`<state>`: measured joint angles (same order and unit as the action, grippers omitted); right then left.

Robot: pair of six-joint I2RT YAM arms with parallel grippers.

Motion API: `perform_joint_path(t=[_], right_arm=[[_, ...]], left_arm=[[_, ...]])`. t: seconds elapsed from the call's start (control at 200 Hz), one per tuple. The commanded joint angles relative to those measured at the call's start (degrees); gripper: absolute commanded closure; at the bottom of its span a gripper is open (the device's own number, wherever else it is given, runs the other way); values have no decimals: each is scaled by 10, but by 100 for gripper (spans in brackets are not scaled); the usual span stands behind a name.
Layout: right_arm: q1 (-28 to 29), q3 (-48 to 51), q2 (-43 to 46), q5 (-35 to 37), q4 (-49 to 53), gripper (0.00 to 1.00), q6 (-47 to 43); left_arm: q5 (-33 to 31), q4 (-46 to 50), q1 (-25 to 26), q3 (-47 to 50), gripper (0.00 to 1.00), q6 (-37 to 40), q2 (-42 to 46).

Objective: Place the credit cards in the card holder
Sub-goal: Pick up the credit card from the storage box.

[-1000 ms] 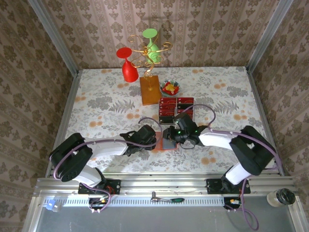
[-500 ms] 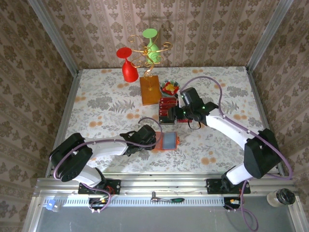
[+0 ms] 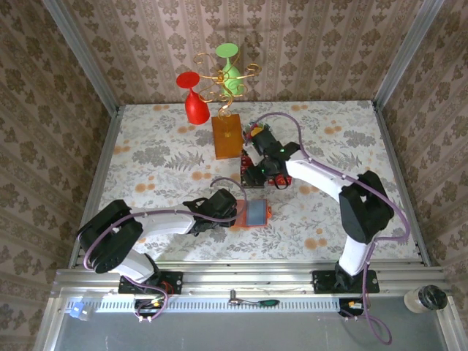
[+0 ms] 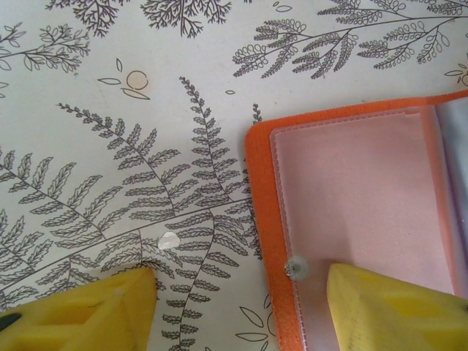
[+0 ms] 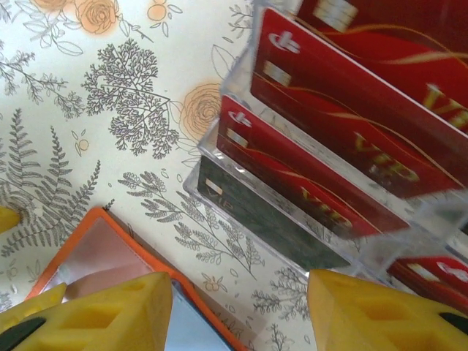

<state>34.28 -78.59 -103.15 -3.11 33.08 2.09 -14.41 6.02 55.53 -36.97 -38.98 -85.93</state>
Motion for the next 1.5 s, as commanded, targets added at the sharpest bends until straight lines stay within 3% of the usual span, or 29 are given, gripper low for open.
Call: perform_joint_path(t=[0.0, 0.44, 0.985, 1.49], right_arm=[[9, -34, -29, 47, 35, 47, -38], [14, -96, -101, 90, 55, 47, -69], [25, -73, -123, 88, 64, 52, -82], [25, -54, -107, 95, 72, 86, -97]], left_arm=[[-6, 11, 3, -15, 36, 2, -6], [-4, 7, 3, -18, 36, 1, -4], [-4, 2, 4, -13, 36, -3, -1], [-5, 0, 4, -12, 36, -3, 0]])
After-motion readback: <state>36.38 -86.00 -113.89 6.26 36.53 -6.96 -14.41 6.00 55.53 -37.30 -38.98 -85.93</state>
